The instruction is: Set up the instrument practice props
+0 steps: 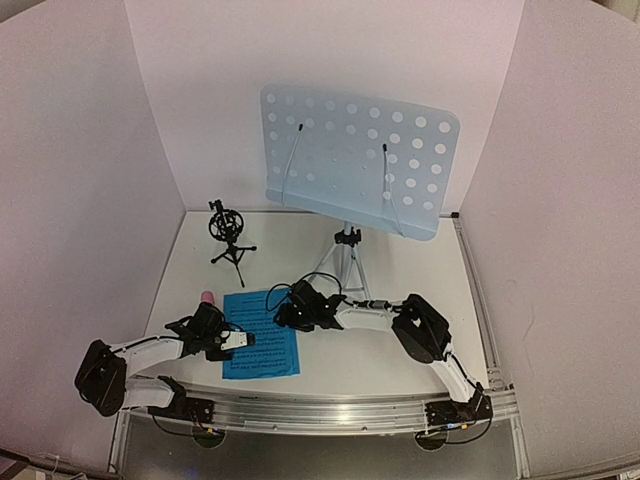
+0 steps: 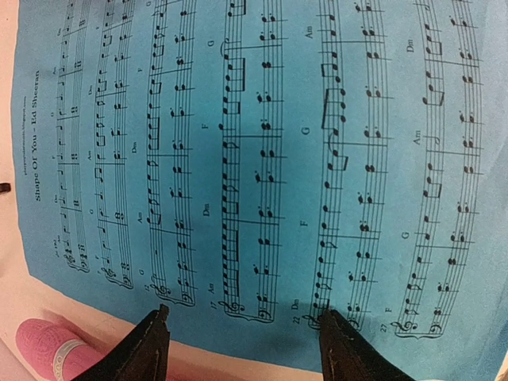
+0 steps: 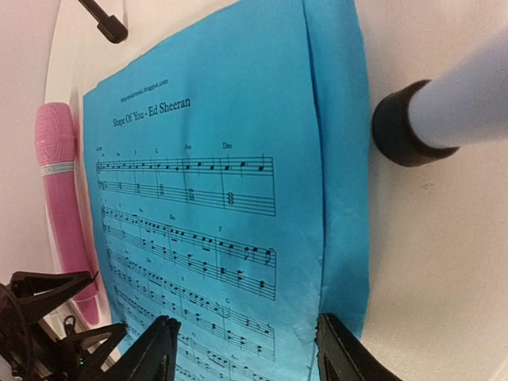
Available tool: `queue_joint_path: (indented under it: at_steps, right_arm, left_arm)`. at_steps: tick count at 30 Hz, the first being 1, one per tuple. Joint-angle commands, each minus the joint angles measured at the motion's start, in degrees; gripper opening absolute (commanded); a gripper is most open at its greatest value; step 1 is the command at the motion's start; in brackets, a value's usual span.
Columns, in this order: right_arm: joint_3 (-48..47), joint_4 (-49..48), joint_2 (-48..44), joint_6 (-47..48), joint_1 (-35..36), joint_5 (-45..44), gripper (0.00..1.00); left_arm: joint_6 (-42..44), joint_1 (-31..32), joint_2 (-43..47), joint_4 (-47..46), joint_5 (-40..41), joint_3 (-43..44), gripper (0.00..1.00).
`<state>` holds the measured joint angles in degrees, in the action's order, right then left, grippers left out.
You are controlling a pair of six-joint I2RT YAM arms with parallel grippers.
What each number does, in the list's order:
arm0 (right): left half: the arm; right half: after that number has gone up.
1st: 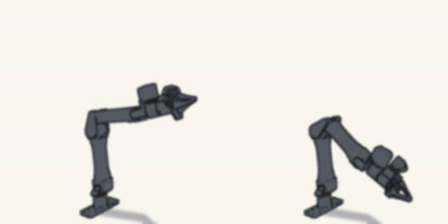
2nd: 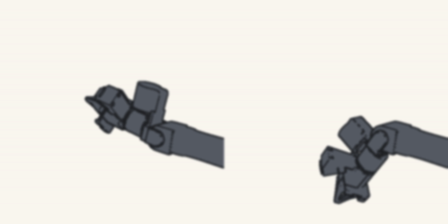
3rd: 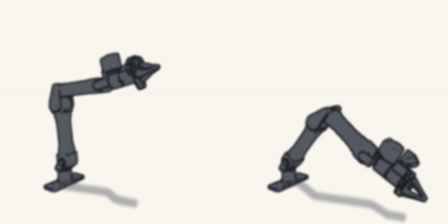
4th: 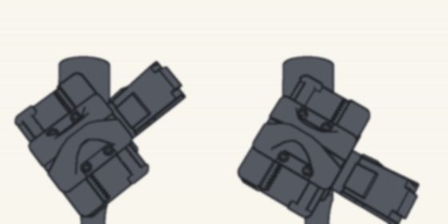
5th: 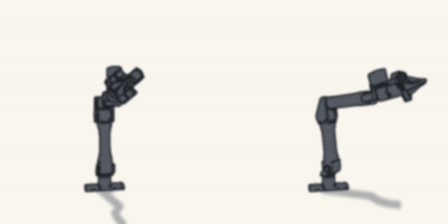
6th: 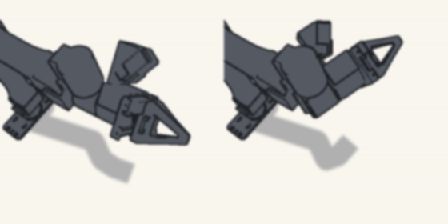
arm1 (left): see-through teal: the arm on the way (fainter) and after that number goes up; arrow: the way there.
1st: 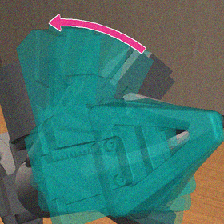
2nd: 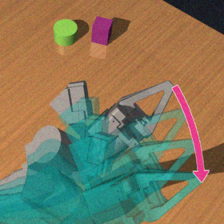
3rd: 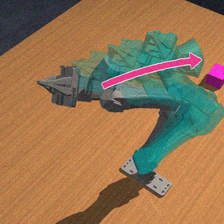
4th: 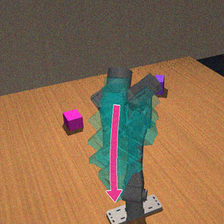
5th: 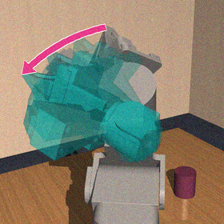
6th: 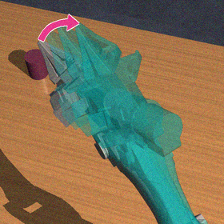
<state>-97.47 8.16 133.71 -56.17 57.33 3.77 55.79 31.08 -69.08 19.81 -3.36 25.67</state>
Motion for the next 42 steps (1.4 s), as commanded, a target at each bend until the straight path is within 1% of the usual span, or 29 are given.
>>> queue_joint_path:
  at_steps: [1,6,9,14,22,27,31,35,39,41,42]
  right_arm:
    - [-0.63,3.94,-3.36,2.52,0.44,-3.77,0.59]
    - [-0.14,5.51,-2.98,2.38,0.68,-6.71,0.6]
    - [-1.0,5.64,-1.53,2.25,0.74,-5.25,0.6]
    - [-1.15,4.62,0.21,-0.11,0.83,-1.49,0.56]
    - [0.78,2.17,-2.79,-1.63,0.7,-2.31,0.49]
    - [1.5,-0.68,-2.42,-3.46,0.71,-1.4,0.36]
    - [2.38,-1.9,-3.19,-4.09,0.72,-1.83,0.3]
    - [2.76,-1.92,-4.31,-3.15,0.7,-2.55,0.18]
    - [2.34,-1.85,-4.85,-1.68,0.7,-2.05,0.05]
    - [1.96,-1.79,-5.47,-0.68,0.82,-1.78,0.0]
    - [1.79,-1.76,-5.84,0.06,0.97,-1.8,0.0]
  left_arm:
    - [1.23,0.26,-0.44,-1.46,-0.87,-0.08,0.65]
    - [1.25,0.25,-0.48,-1.46,-0.95,-0.07,0.65]
    - [1.24,0.29,-0.48,-1.45,-0.95,-0.09,0.65]
    - [1.36,0.3,-0.32,-1.87,-0.98,-0.28,0.65]
    - [1.45,0.29,-0.22,-1.8,-1.13,-0.8,0.65]
    - [1.67,0.3,-0.02,-1.94,-1.15,-0.71,0.65]
    - [1.69,0.31,0.08,-1.72,-1.21,-0.84,0.65]
    - [1.55,0.36,0.24,-1.66,-1.22,-0.91,0.65]
    - [-1.5,0.33,0.45,-0.47,-0.88,1.27,0.64]
    - [-4.06,0.3,0.62,2.05,-0.57,4.15,0.64]
    - [-5.76,0.3,0.85,3.33,-0.55,6.1,0.64]
